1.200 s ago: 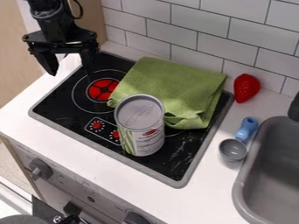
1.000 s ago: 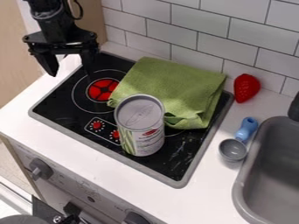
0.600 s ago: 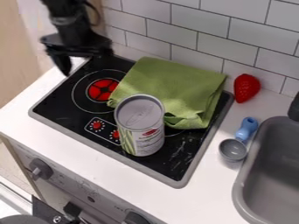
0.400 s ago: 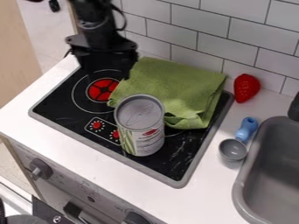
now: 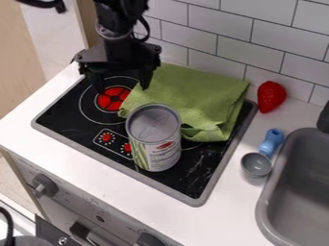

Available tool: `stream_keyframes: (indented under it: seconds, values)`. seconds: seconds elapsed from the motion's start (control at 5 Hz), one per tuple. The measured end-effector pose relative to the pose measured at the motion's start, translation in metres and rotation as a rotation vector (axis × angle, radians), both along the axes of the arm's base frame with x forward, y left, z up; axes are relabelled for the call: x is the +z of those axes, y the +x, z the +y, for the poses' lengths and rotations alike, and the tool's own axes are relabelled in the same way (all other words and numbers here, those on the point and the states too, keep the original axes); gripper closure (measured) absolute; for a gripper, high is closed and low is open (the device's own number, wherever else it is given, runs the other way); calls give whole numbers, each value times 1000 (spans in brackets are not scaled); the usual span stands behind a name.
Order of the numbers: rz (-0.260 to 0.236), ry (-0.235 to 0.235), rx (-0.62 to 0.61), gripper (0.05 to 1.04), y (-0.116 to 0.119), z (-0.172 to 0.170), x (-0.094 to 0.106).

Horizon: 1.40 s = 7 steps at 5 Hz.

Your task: Move the can in bottom of the switch burner

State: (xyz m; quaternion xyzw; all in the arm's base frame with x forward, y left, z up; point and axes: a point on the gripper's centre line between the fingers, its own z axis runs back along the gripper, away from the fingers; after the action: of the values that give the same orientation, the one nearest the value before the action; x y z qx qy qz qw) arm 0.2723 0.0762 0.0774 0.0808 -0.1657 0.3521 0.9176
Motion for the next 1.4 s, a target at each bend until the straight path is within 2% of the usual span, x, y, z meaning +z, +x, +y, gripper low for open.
stream_keyframes:
  seconds: [0.2,0.4,0.8,1.0,1.2,1.4]
  values:
    - [-30,-26,17,84,-5,-4,3]
    - [-61,-55,-36,84,-5,-7,-1]
    - [-108,-100,-22,84,-10,-17,-10]
    - [-102,-98,-25,84,-15,-28,-15]
    - [-67,-92,-50,84,-21,-42,-20]
    - [-55,-95,-67,84,-31,-50,-24]
